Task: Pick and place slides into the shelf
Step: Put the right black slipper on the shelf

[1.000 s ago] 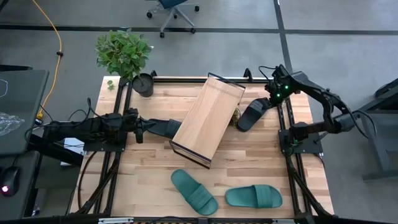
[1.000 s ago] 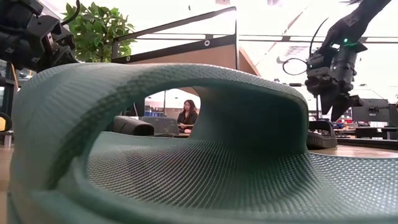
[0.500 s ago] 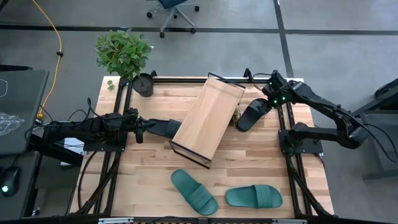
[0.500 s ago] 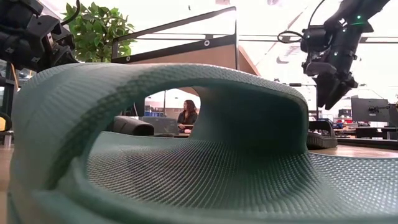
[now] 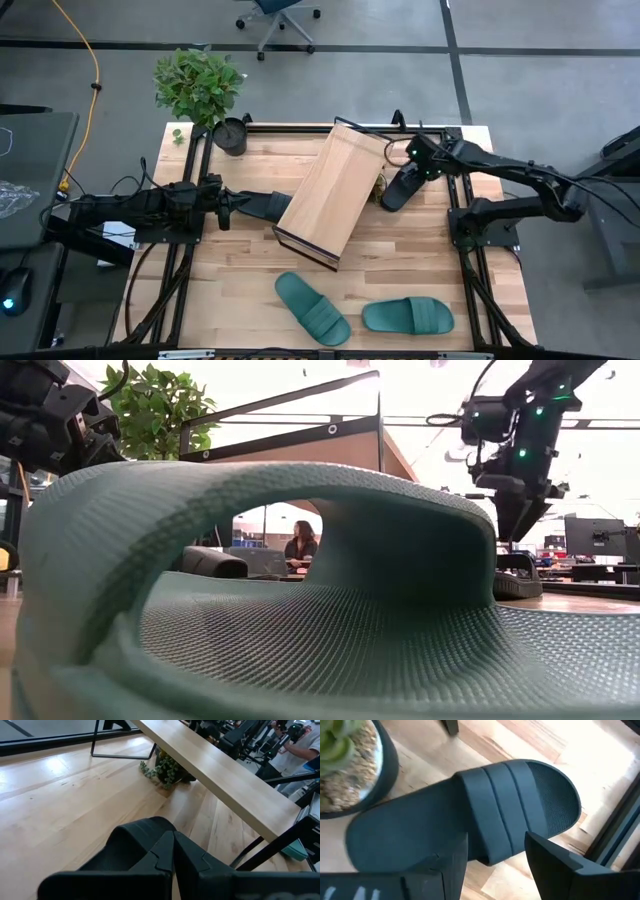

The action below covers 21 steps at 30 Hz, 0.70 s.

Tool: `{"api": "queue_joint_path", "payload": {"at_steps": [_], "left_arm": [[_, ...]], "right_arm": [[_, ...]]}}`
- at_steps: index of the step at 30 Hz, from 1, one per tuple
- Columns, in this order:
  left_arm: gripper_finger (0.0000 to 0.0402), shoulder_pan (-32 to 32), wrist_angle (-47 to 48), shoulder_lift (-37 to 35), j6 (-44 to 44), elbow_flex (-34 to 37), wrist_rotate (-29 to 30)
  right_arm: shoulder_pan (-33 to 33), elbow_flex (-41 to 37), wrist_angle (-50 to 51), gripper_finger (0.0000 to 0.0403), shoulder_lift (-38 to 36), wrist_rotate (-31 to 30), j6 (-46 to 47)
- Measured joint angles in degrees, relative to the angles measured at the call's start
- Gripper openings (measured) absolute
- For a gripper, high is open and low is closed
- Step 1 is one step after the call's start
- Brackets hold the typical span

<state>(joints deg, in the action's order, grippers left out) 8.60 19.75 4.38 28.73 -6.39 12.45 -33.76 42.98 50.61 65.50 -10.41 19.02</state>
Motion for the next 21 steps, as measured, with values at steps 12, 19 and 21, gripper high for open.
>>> {"api": "queue_joint_path", "payload": {"at_steps": [12, 19, 21], "left_arm": [[0.0001, 0.0, 0.0, 0.0, 0.1, 0.0, -1.2], [0.0001, 0.0, 0.0, 0.0, 0.1, 0.0, -1.3], [0.0001, 0.0, 0.0, 0.0, 0.1, 0.0, -1.3]], "right_arm": [[6.2, 0.0, -1.8, 0.0188, 7.8, -8.0, 3.5], [6.4, 0.0, -2.0, 0.0188, 11.1, -10.9, 3.8], [6.4, 0.0, -1.8, 0.0188, 11.7, -12.1, 4.1]]}}
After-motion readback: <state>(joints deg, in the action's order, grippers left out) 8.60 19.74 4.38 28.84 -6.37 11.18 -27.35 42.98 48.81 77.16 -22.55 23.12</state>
